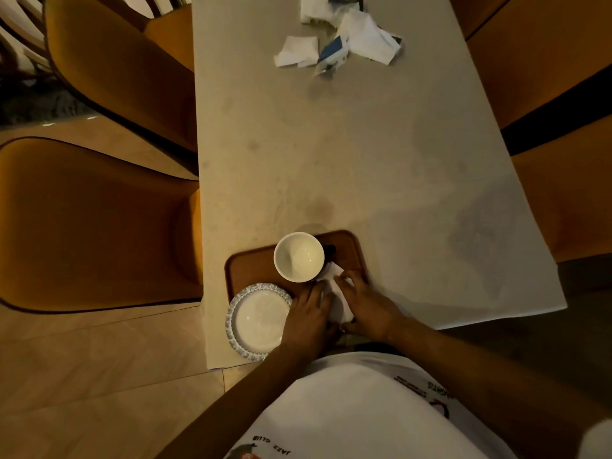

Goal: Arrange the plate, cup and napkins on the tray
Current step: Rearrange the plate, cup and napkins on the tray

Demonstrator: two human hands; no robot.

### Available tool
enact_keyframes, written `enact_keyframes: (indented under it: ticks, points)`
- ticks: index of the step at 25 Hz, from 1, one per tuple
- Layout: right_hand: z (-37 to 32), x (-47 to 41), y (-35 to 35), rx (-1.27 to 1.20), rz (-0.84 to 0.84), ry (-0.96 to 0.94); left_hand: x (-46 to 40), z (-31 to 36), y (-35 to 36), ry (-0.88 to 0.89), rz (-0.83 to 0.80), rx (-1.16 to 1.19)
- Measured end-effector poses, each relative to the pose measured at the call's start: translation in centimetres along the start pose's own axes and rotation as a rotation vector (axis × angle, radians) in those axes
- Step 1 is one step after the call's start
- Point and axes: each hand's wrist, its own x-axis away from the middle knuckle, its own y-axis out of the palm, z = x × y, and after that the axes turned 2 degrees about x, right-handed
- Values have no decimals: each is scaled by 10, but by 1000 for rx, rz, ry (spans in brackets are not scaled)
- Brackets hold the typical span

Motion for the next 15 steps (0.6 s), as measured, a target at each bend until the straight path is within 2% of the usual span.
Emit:
enact_keyframes:
  ticks: [15]
  points:
    - [-6, 5, 4, 61, 7, 28, -1, -1, 2, 29, 9, -24]
